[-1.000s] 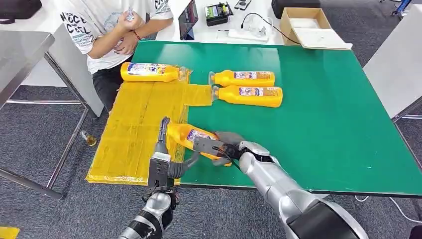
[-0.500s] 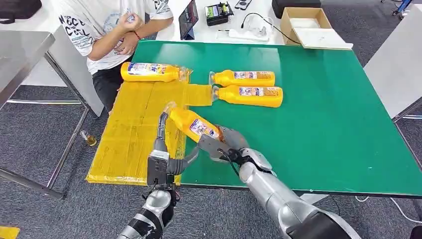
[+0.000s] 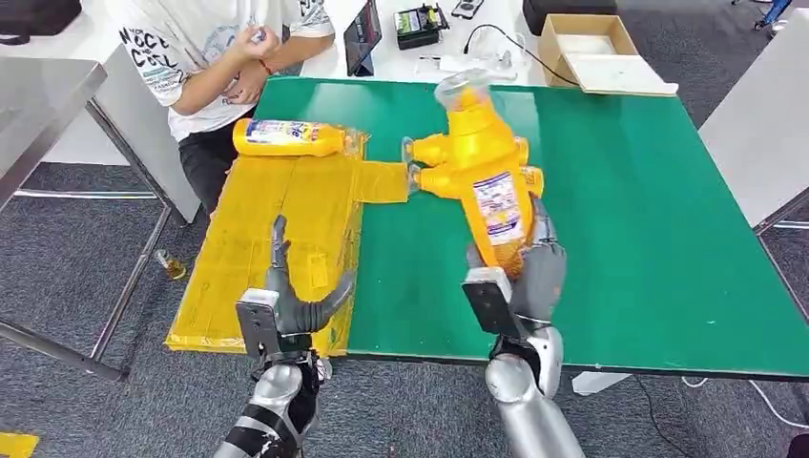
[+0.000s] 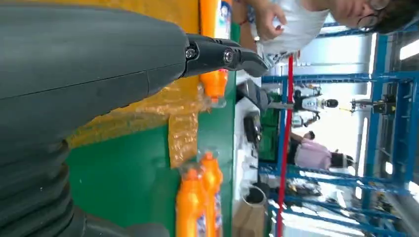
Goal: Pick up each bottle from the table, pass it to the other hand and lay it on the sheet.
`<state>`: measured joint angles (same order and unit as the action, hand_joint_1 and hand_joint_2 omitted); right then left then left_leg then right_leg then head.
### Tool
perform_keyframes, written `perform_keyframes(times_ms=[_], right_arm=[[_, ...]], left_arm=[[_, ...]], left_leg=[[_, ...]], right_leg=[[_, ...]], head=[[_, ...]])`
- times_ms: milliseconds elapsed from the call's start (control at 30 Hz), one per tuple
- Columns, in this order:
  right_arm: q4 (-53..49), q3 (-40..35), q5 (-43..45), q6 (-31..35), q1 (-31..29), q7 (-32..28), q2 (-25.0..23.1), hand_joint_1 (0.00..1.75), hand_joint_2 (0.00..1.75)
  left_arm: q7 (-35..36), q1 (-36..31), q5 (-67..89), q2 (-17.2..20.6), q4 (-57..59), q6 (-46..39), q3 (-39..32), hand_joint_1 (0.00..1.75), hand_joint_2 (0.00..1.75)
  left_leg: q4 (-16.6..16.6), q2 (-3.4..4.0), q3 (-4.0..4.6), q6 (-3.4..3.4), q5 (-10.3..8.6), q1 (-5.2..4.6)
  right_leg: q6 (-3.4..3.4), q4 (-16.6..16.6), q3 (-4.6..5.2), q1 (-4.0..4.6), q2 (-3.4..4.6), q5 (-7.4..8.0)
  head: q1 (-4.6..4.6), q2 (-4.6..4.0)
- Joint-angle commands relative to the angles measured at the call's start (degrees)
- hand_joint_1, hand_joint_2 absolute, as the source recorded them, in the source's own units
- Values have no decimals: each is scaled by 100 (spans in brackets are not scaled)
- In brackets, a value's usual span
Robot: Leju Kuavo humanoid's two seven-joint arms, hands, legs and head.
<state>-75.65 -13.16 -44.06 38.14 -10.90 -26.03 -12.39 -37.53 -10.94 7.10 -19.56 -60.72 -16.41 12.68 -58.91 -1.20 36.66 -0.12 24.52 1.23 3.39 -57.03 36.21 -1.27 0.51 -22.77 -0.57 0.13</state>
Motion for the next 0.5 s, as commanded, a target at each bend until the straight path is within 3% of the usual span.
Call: perform_keyframes(times_ms=[33,167,267,500], right_arm=[[188,246,493,-276,257,-365,-162,175,175],[1681,-173,729,-532,230,-1335,-557,175,175],[2522,-979,872,-540,86,-1397,-617,175,175],[3538,-1543,915,-344,-178,-1397,-693,175,175]], left_arm=[[525,-164,-740,23,166,1420,-408,0,175],[671,-481,-1293,212,885,2708,-411,0,175],[600,-671,-1225,281,1241,2921,-354,0,175],[622,-849,-1214,270,1497,3042,-331,0,175]], left_leg=[[6,9,-27,6,4,1],[17,21,-48,2,3,6],[23,36,-57,0,4,6],[18,23,-54,3,6,13]], right_leg=[[-14,6,-27,6,-3,-3],[-18,19,-44,11,8,0],[-19,23,-47,11,24,3],[-19,17,-51,18,10,-4]], head=[[0,0],[0,0],[0,0],[-4,0]])
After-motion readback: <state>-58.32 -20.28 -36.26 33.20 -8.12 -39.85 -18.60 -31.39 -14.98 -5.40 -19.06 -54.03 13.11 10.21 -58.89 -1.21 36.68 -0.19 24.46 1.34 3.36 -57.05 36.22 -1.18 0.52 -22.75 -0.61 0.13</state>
